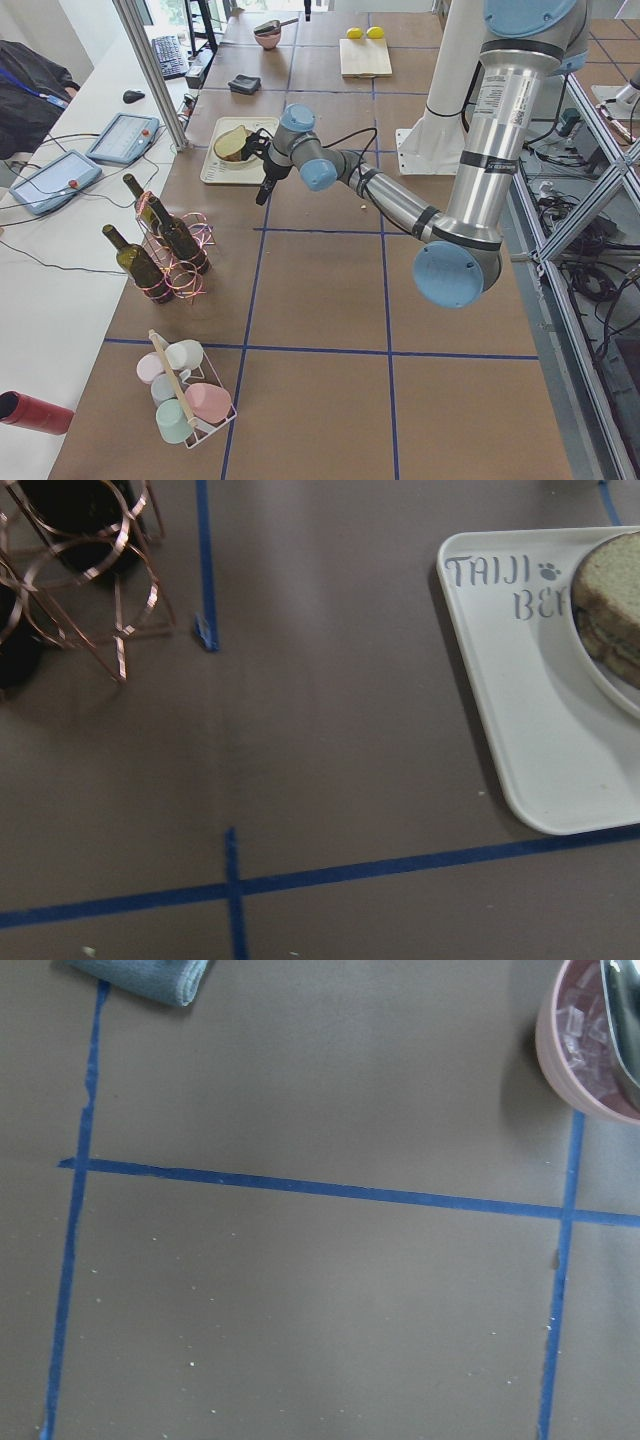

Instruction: Make sandwich and place on tray

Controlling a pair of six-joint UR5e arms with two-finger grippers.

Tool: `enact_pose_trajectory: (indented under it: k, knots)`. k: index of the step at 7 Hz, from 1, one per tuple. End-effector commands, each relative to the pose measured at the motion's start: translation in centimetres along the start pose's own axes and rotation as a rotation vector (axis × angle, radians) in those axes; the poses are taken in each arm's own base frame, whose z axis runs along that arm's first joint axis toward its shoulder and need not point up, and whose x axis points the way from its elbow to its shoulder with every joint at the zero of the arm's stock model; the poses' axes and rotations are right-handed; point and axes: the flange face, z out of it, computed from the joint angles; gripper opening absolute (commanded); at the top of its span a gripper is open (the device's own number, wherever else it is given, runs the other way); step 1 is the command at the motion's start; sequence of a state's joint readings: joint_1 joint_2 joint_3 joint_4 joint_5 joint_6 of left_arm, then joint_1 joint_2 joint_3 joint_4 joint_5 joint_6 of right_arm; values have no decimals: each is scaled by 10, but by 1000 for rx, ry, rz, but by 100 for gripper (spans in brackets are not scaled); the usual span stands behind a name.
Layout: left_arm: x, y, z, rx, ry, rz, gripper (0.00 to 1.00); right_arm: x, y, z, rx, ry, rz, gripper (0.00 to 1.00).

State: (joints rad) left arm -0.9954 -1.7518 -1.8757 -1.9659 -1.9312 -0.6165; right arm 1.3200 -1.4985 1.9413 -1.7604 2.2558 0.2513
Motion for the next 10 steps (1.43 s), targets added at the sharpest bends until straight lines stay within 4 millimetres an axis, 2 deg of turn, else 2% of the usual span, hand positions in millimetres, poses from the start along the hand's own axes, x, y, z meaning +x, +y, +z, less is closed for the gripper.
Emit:
enact_pose_trajectory:
  k: [1, 3, 4, 5, 6, 8, 9, 10]
  knots:
    - [-110, -7, -45, 19, -62, 212, 100, 50, 8, -1, -5, -1, -37, 100]
    - [-221, 14, -57, -64, -26, 246, 100, 79, 14, 5, -21, -18, -30, 100]
    - [-267, 40, -53, -103, -23, 212, 100, 85, 15, 3, -19, -17, -15, 100]
    - [-298, 70, -24, -178, -38, 148, 100, 88, 17, 3, -18, -18, -11, 100]
    - [-310, 79, -12, -215, -41, 123, 100, 97, 27, 12, -39, -13, 4, 100]
    - [-319, 96, -10, -306, -46, 43, 100, 114, 34, 23, -61, -12, 7, 100]
    - [-321, 97, -22, -355, -59, -18, 100, 128, 35, 26, -64, -10, 33, 100]
    - [-342, 100, -44, -409, -67, -53, 100, 144, 35, 31, -52, -11, 45, 100]
